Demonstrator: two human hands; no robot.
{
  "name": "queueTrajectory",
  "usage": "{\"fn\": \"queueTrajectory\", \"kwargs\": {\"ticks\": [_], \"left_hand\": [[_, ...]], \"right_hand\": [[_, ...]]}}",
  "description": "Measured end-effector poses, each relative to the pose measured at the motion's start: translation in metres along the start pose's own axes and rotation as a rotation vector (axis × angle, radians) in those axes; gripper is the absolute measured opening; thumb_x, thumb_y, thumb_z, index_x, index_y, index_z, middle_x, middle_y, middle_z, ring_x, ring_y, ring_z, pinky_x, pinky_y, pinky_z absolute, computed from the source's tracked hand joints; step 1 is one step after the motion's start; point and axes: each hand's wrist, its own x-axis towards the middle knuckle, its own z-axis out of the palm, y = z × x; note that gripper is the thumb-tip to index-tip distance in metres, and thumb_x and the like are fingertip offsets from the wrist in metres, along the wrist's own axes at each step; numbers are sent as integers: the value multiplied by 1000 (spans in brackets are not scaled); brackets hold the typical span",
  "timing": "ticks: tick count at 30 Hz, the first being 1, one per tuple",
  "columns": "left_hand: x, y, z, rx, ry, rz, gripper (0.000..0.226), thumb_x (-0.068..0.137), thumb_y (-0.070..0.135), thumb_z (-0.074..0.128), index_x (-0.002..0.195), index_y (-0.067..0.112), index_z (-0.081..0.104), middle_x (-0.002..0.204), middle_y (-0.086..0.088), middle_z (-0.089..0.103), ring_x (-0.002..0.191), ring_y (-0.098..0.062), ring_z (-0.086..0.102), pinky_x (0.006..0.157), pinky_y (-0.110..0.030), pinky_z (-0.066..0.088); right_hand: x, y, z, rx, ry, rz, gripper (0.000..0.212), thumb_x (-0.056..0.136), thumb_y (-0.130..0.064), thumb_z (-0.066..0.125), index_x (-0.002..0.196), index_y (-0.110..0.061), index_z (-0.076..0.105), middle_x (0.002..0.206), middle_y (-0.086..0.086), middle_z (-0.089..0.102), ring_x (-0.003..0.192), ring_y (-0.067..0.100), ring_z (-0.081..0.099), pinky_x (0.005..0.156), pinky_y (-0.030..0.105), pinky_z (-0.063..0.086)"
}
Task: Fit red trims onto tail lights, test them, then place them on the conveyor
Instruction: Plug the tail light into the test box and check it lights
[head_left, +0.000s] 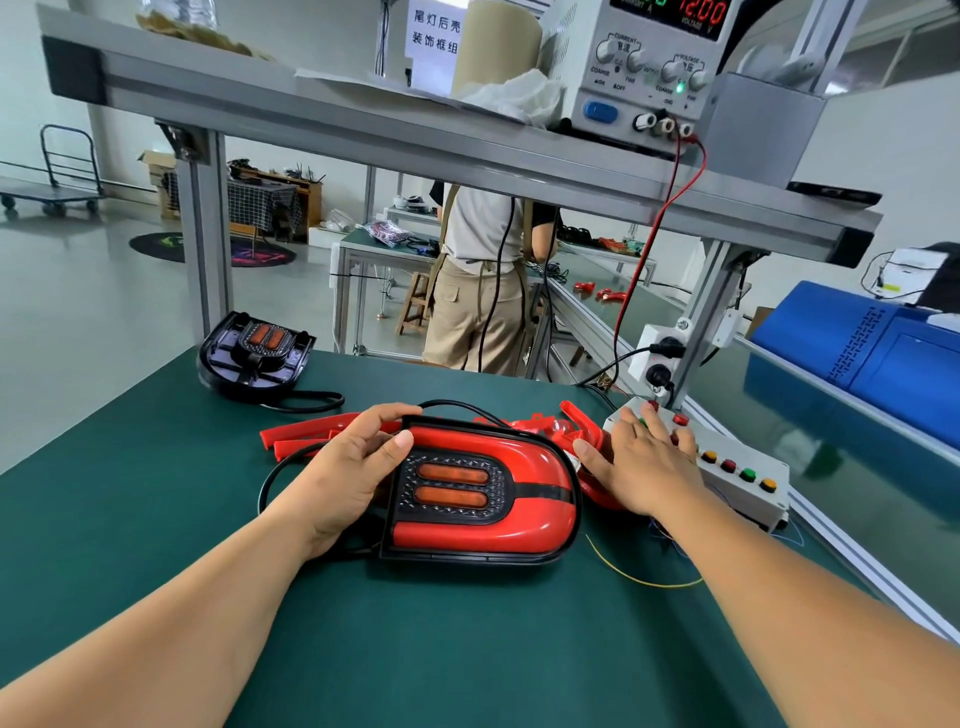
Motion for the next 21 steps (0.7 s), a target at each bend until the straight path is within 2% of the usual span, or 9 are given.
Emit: {"fn": "queueTrajectory", "kwargs": {"ticks": [5,11,21], "left_hand": [[3,-2,-3,37,15,-8,29,96,25,53,105,49,67,113,-14,66,111,-32,62,98,-47,52],[2,0,-2,40,21,-17,28,96,26,52,107,47,67,115,-15,66,111,-31,63,98,-53,51],[1,1,-2,26,24,-21,30,98,24,51,105,48,67,112,-13,67,109,-31,64,96,-53,52]], "right_hand": [[1,0,2,29,-9,10,96,86,-79,3,155,-14,15,165,0,6,151,17,-10,118,51,-1],[1,-1,2,29,-20,21,98,84,-81,2,156,-15,15,165,0,5,151,17,-9,118,51,1],[-3,-4,-4,16,-54,36,97,85,-80,3,156,-15,13,165,-1,3,151,18,-7,118,50,6]]}}
